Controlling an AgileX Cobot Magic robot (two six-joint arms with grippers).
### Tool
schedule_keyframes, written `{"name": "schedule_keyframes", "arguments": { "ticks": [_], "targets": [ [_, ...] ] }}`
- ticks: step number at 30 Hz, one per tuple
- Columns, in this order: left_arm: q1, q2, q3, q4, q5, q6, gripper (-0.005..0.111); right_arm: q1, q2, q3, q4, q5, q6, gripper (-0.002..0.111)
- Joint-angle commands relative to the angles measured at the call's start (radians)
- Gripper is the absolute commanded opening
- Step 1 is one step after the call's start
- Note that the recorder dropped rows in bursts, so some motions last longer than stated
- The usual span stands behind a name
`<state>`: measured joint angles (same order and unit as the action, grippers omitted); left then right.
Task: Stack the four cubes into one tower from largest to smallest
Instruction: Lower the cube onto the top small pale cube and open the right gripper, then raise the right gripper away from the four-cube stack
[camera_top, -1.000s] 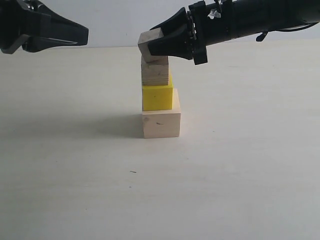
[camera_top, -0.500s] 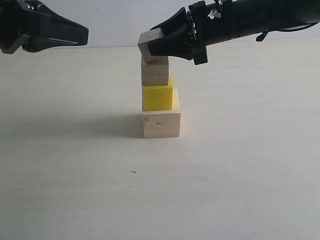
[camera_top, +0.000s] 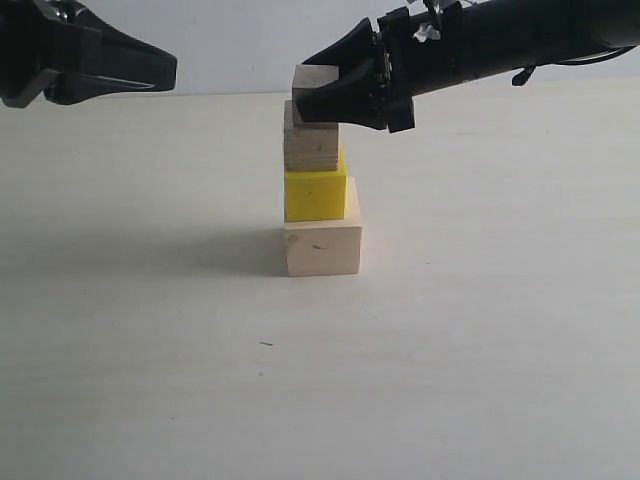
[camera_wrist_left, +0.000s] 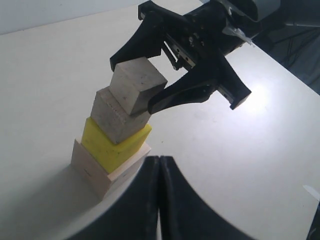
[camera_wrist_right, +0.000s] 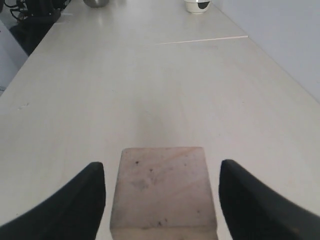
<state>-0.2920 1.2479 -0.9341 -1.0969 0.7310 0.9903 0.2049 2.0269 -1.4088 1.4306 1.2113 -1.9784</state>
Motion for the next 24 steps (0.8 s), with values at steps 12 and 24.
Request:
{"name": "schedule_keyframes", "arguments": {
  "ticks": [12,24],
  "targets": [
    [0.003,-0.008,0.003,-0.004,0.006,-0.004,0.000,0.004,-0.011,-0.004,0.049,0.010,0.009,0.063],
    [0.003,-0.008,0.003,-0.004,0.012,-0.004,0.000,-0.039,-0.123,-0.004,0.051,0.002,0.071,0.063]
  ]
}}
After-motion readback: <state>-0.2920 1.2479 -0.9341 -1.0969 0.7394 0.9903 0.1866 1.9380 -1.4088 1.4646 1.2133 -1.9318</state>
